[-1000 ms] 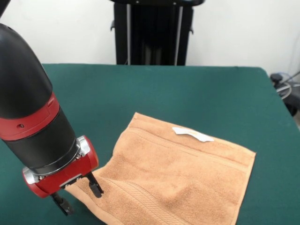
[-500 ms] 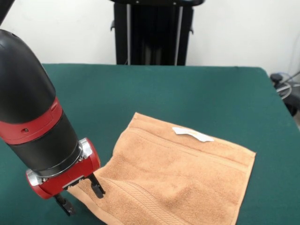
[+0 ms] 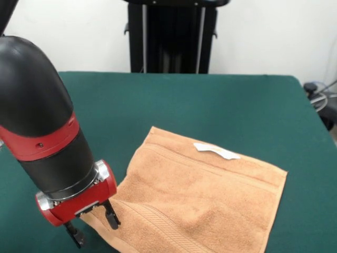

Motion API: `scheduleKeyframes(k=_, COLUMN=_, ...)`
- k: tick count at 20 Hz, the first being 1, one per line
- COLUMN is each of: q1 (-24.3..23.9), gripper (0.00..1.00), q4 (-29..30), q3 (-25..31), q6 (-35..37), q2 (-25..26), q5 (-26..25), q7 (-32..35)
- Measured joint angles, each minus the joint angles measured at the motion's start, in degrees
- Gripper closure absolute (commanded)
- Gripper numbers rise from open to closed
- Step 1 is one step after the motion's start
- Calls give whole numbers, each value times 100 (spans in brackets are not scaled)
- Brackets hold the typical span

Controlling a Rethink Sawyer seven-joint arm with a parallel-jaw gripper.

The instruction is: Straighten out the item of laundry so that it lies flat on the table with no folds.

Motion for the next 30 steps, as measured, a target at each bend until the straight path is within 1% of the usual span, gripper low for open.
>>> scheduleKeyframes(k=2, q1=-32, gripper=0, q4=131, q3=-2, q6=-219, q2=-16, q5=-2, q7=0)
scheduleKeyframes(k=4, q1=-90, gripper=0, q4=368, q3=-7, q6=-654, q2=-12, q5=-8, q7=0)
scheduleKeyframes(k=8, q1=-132, gripper=0, q4=554, q3=-10, q6=-920, q2=17, q5=-19, q7=0)
scheduleKeyframes(k=23, q1=-136, gripper=0, q4=630, q3=-14, q6=-920, q2=-43, q5=-55, q7=0)
scheduleKeyframes(k=30, q1=-128, gripper=0, q4=477, q3=-13, q6=-920, q2=21, q5=-86, q7=0)
